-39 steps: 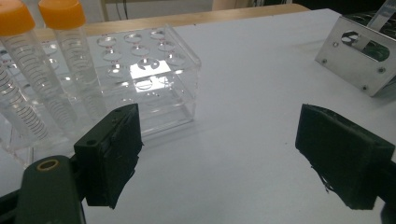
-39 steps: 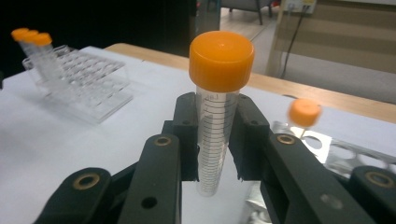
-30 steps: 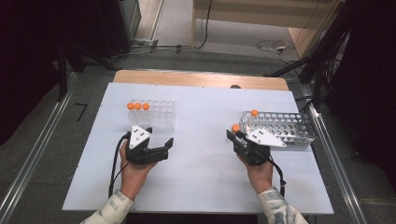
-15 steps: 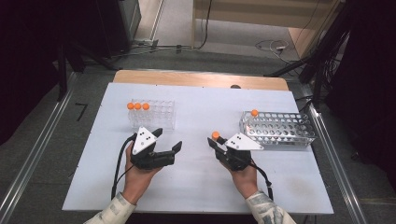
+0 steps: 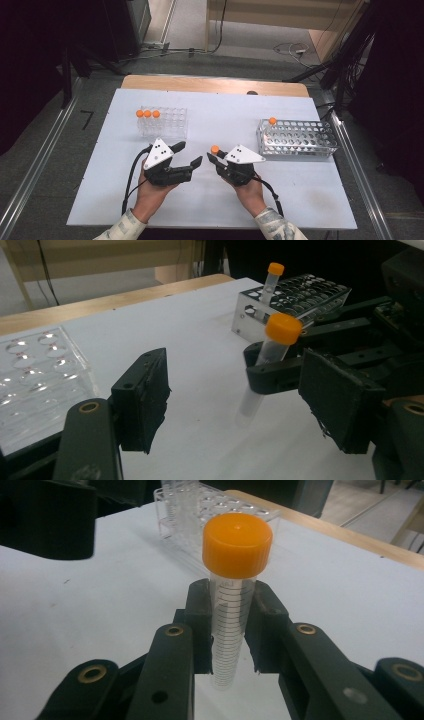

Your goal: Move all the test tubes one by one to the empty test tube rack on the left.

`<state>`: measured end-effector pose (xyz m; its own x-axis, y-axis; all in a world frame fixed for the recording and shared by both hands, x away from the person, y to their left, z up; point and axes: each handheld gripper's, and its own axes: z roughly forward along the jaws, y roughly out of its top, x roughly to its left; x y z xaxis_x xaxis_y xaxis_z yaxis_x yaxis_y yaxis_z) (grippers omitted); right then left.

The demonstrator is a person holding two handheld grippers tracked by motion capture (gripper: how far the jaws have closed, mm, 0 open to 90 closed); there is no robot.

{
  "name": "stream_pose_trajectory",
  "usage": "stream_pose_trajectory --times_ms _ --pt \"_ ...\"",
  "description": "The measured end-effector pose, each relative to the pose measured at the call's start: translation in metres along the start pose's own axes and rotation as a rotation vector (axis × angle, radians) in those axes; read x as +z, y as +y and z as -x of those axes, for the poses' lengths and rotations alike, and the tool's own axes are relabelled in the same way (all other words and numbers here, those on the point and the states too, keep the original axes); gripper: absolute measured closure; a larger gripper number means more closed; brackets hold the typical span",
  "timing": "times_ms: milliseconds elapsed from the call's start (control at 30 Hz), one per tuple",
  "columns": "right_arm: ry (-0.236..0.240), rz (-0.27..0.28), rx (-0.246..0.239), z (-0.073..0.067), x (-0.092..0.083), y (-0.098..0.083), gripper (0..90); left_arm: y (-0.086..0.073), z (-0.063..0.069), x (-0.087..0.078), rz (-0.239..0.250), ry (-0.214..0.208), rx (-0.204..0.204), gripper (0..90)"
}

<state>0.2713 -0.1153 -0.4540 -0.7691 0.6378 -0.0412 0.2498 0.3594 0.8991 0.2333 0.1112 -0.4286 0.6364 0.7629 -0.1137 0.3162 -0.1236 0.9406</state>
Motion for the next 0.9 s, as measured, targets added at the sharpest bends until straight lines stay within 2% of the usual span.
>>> stream_pose_trajectory --times_ms 267,367,500,900 --pt "0.06 -0.021 -0.046 -0.018 0.01 0.001 71.8 -0.002 0.005 0.003 -0.019 -0.045 0.037 40.1" --pt "0.073 -0.033 -0.049 -0.023 0.013 0.001 71.9 -0.002 0.006 0.003 -0.013 -0.059 0.044 45.5" --pt "0.084 -0.027 -0.052 -0.026 0.013 0.002 71.8 -0.003 0.005 0.003 -0.013 -0.068 0.048 55.2" --pt "0.106 -0.019 -0.05 -0.031 0.012 0.004 71.9 -0.004 0.007 0.005 -0.018 -0.076 0.069 68.9"
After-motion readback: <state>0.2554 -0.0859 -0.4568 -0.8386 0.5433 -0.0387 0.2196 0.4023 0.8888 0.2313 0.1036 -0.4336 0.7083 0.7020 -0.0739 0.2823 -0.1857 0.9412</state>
